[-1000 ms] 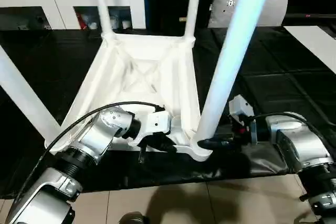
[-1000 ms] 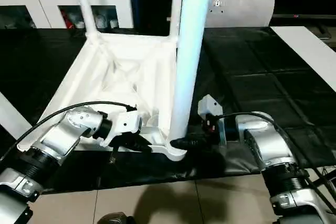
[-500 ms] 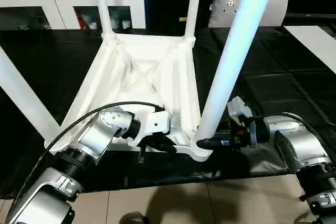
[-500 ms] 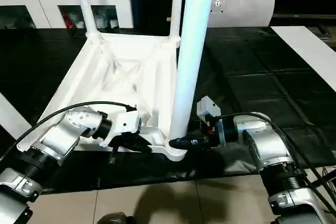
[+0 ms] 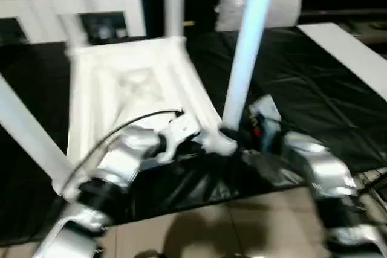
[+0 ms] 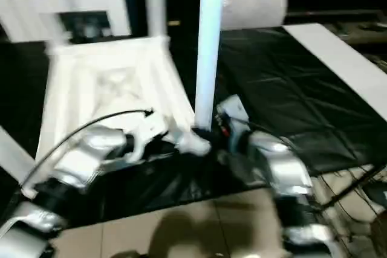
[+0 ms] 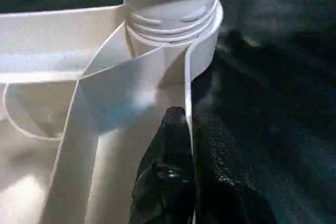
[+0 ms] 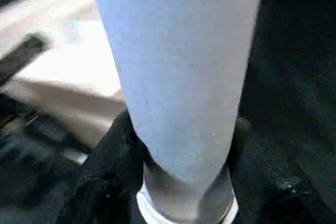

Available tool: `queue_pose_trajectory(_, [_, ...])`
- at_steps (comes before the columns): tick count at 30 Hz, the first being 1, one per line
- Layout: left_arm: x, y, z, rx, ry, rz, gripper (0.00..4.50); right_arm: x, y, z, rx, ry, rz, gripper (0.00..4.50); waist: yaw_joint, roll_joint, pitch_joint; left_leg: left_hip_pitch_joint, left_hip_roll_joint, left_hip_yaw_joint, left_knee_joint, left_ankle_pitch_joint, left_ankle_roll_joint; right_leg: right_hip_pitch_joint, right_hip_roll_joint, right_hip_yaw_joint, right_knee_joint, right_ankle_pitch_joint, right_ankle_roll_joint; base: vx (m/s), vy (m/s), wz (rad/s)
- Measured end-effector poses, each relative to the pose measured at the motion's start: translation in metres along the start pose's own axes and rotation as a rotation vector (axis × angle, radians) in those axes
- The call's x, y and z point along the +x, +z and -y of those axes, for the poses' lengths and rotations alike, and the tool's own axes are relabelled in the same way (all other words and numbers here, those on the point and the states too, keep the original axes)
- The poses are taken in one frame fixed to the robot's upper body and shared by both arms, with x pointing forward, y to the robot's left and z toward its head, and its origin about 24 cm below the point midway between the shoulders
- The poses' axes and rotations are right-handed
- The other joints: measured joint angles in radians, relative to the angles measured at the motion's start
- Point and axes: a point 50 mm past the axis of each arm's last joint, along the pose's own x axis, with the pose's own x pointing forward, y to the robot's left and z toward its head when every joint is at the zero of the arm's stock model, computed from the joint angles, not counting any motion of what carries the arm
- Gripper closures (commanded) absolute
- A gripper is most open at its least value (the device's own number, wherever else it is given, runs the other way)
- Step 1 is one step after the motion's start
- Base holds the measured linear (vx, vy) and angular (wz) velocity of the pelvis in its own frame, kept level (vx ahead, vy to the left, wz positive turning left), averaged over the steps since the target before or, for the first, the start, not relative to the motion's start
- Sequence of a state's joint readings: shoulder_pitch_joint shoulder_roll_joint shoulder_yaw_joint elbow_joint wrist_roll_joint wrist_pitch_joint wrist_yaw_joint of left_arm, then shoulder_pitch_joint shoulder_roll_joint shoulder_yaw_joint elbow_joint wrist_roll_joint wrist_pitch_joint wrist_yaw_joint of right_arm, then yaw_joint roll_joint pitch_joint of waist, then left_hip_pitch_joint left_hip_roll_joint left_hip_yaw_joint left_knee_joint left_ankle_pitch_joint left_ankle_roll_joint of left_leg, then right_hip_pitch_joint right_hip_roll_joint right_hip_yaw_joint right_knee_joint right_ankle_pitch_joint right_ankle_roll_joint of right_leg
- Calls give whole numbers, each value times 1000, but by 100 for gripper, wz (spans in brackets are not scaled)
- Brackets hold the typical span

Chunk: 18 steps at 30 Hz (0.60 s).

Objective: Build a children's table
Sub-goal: Rotate leg to tighten

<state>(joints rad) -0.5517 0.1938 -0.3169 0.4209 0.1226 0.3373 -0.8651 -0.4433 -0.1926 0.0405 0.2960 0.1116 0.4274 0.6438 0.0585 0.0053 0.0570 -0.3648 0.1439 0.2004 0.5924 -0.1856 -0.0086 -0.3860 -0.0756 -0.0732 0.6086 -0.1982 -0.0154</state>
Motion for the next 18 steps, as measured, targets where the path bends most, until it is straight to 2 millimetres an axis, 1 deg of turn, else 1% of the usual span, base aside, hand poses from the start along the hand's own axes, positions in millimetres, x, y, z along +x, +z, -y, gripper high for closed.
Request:
queue_pose_trajectory(3, [12, 7, -3, -26, 99, -1, 450, 16, 4, 1, 68, -152, 25, 254, -4, 1, 0, -1, 0, 0, 0, 0, 0, -1, 0, 0, 0, 0, 0, 0, 0, 0])
queue_pose_trajectory(6, [19, 12, -3, -37, 156, -2, 450, 24, 8, 0, 84, -244, 38, 254, -5, 1, 0, -2, 0, 0, 0, 0, 0, -1, 0, 0, 0, 1, -1, 0, 0, 0])
queue_pose_trajectory(7, [20, 13, -3, -38, 162, -2, 450, 25, 8, -1, 87, -257, 44, 187, -4, 1, 0, -2, -1, 0, -1, 0, 0, -1, 0, 1, 0, 1, -2, 0, 0, 0])
queue_pose_trajectory(9, [21, 15, -2, -38, 169, 0, 450, 26, 9, -2, 100, -271, 53, 187, -3, 1, 0, -2, -1, 0, -2, -1, 0, -1, 0, 0, 0, 4, -6, 0, 0, 0])
queue_pose_trajectory(10, [22, 16, -2, -35, 171, 1, 450, 26, 9, -2, 108, -272, 59, 172, 0, 1, 0, -3, -1, 0, -3, -1, 0, -2, 0, 0, 0, 5, -7, 0, 0, 0])
queue_pose_trajectory(12, [21, 16, -1, -22, 156, 5, 450, 20, 6, 0, 128, -241, 89, 145, 5, 1, 0, -3, -1, 0, -4, -1, 0, -2, 0, 0, 0, 4, -7, 0, 0, 0])
queue_pose_trajectory(15, [18, 17, 0, 11, 126, 17, 450, 6, 3, 6, 83, -166, 95, 135, 17, 3, 0, -5, -1, 0, -6, -2, -1, -4, 0, 0, -1, 4, -5, 0, 0, 0])
queue_pose_trajectory(16, [17, 17, 1, 21, 111, 20, 450, 1, 1, 8, 65, -136, 89, 112, 23, 3, 0, -5, -1, 0, -7, -2, -1, -4, 1, 0, -1, 3, -5, 0, 0, 0])
queue_pose_trajectory(17, [17, 16, 1, 28, 102, 21, 450, -2, 0, 10, 60, -123, 85, 112, 27, 4, 0, -5, 0, 0, -7, -2, -1, -5, 1, 0, -1, 3, -5, 0, 0, 0])
queue_pose_trajectory(18, [15, 16, 0, 33, 96, 22, 450, -4, -1, 11, 59, -107, 85, 95, 29, 5, 0, -5, 0, 0, -7, -2, -1, -5, 1, 0, -1, 3, -5, 0, 0, 0])
